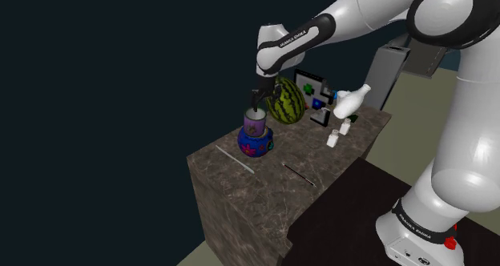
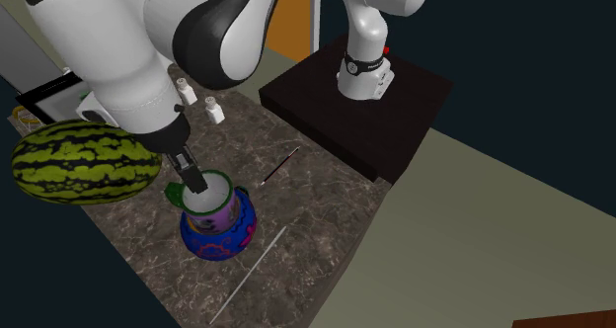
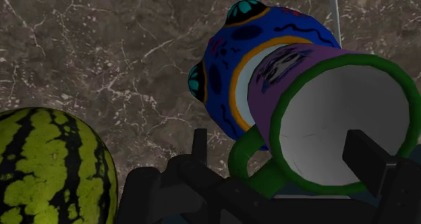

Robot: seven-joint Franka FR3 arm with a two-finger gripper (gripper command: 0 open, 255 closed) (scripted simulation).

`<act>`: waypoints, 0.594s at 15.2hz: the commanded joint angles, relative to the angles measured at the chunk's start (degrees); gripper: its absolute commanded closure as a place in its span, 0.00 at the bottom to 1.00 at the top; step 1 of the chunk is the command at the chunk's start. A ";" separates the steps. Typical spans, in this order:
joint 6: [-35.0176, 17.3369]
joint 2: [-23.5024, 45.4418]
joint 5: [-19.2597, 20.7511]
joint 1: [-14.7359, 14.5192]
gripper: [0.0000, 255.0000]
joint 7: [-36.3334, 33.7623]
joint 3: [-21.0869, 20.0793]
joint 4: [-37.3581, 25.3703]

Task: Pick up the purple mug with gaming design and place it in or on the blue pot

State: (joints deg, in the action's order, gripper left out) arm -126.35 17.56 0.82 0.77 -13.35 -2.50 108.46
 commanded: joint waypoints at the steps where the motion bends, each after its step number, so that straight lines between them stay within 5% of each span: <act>1: 3.09 -1.58 -0.08 -0.05 0.00 -0.05 -0.07 -1.47; 9: 4.42 -2.23 -0.12 -0.04 0.00 -0.03 -0.08 -2.15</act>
State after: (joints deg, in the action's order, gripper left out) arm -121.93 15.33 0.69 0.73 -13.38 -2.58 106.30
